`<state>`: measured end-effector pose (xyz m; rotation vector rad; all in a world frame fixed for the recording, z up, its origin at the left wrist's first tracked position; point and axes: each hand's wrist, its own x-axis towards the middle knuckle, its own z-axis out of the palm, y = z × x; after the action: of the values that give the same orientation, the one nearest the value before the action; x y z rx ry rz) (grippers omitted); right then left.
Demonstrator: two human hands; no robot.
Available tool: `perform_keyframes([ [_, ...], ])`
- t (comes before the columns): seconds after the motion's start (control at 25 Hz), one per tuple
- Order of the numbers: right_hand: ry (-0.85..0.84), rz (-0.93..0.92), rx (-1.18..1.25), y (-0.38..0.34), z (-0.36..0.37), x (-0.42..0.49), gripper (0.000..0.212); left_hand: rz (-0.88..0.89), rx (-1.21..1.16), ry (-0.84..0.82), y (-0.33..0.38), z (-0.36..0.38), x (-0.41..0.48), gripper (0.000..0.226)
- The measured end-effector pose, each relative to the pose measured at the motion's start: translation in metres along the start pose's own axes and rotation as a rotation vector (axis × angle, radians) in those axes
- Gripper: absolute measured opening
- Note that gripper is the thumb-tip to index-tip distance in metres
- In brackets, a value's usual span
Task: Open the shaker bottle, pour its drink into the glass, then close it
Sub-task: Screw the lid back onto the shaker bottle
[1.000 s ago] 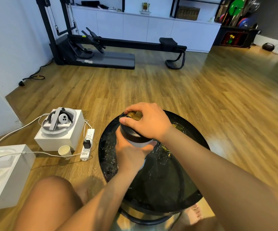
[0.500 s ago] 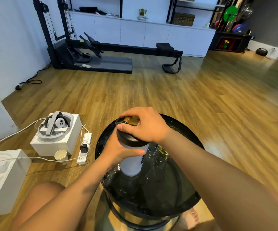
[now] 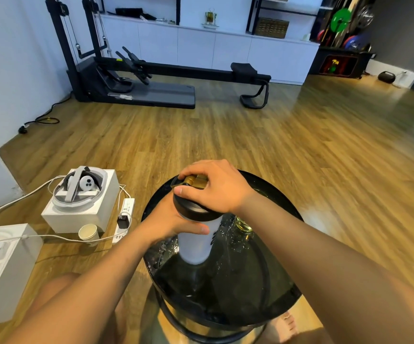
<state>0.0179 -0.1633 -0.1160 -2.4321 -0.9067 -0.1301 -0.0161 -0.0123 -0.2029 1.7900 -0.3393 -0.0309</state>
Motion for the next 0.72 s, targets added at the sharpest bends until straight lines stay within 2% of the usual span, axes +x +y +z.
perform_keyframes([
  [0.16,-0.013,-0.009,0.004,0.0004,-0.0001,0.0006,0.033,0.030,0.007,0.090,-0.0095,0.0074,-0.0003,0.074],
  [0.72,-0.003,0.000,-0.001,-0.0018,0.0002,-0.0027,0.035,0.025,0.051,0.142,-0.0111,0.0120,-0.0031,0.077],
])
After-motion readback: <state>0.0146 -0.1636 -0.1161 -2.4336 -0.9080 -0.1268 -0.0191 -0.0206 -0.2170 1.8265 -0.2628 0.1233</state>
